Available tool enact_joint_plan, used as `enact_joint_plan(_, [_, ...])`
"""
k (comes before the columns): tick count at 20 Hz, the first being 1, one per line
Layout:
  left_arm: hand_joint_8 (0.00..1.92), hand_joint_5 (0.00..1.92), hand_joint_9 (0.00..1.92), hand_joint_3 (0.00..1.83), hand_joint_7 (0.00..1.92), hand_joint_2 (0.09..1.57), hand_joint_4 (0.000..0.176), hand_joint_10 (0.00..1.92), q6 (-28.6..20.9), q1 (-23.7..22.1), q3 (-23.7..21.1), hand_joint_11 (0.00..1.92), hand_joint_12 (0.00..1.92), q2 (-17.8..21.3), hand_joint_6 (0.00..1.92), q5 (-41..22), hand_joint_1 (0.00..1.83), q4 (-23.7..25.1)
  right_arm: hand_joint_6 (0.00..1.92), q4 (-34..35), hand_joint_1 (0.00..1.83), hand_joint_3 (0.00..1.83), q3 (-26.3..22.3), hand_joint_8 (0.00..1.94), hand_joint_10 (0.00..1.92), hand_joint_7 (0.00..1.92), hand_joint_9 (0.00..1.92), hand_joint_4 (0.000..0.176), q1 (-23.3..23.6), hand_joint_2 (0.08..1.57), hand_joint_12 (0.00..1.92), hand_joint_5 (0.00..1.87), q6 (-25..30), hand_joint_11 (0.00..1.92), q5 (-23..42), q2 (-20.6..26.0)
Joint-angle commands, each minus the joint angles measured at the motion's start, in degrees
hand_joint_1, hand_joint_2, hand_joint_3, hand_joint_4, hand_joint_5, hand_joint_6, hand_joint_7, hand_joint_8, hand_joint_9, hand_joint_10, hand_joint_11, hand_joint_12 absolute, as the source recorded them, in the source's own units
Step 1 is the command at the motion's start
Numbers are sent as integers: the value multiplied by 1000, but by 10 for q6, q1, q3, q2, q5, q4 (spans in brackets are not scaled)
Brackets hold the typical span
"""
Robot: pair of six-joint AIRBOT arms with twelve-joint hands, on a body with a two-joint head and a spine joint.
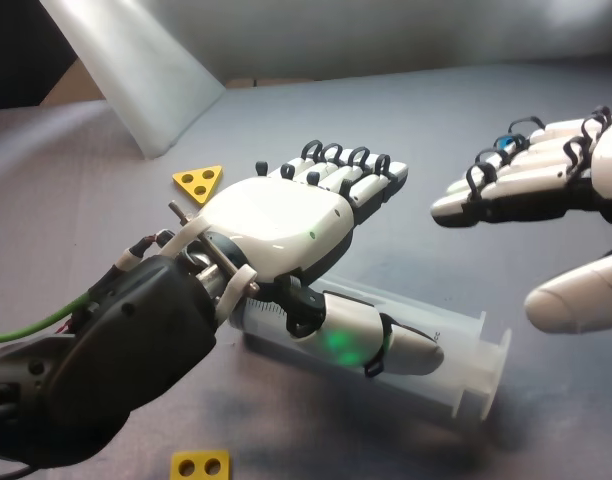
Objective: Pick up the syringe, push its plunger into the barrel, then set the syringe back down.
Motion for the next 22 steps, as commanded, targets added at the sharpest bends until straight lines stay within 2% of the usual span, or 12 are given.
enact_joint_plan(1, [9,70,98,0,75,792,0,14,-3,-7,0,76,41,1,6,-42,432,27,8,24,0,0,-2,7,11,117,99,0,13,1223,305,147,5,0,-10,1])
enact_joint_plan(4, [0,83,58,2,52,798,0,0,-4,-10,-1,28,26,3,2,-42,423,27,0,24,0,7,-2,8,18,144,137,0,21,1255,337,142,7,0,-10,4])
enact_joint_plan(6, [8,62,54,7,52,814,0,5,-5,-11,1,49,38,5,0,-40,350,31,6,24,0,1,-2,7,14,193,194,0,25,1249,488,184,7,0,-10,6])
enact_joint_plan(7, [8,62,54,7,52,814,0,5,-7,-13,3,49,38,5,0,-37,350,35,6,24,0,1,-2,7,14,193,194,0,25,1249,488,184,7,0,-10,6])
enact_joint_plan(10, [11,94,76,0,71,780,0,11,-10,-26,9,77,55,6,11,-23,324,49,1,24,0,1,-2,0,0,132,116,0,36,1257,306,156,7,0,-5,12])
enact_joint_plan(13, [12,75,94,0,80,771,0,14,-10,-44,15,86,62,12,5,-2,287,62,2,24,0,0,-2,2,5,124,97,0,56,1256,239,150,-12,0,-3,17])
enact_joint_plan(18, [2,97,111,0,102,769,0,3,-12,-75,19,88,77,32,1,24,298,73,0,24,0,0,-2,0,3,122,97,0,86,1246,250,148,-82,0,1,22])
enact_joint_plan(19, [2,97,111,0,102,769,0,2,-12,-87,19,87,78,43,1,50,297,85,0,24,0,0,-2,0,3,122,97,0,89,1246,249,148,-92,0,6,22])
enact_joint_plan(20, [0,87,102,0,90,759,0,0,-18,-96,19,81,76,52,0,69,272,100,4,24,0,0,-2,1,7,132,120,0,90,1248,385,132,-96,0,9,22])
enact_joint_plan(22, [5,89,102,0,89,757,0,6,-68,-106,19,87,81,72,6,100,263,158,9,24,0,0,-2,5,8,144,137,0,93,1248,440,153,-107,0,12,22])
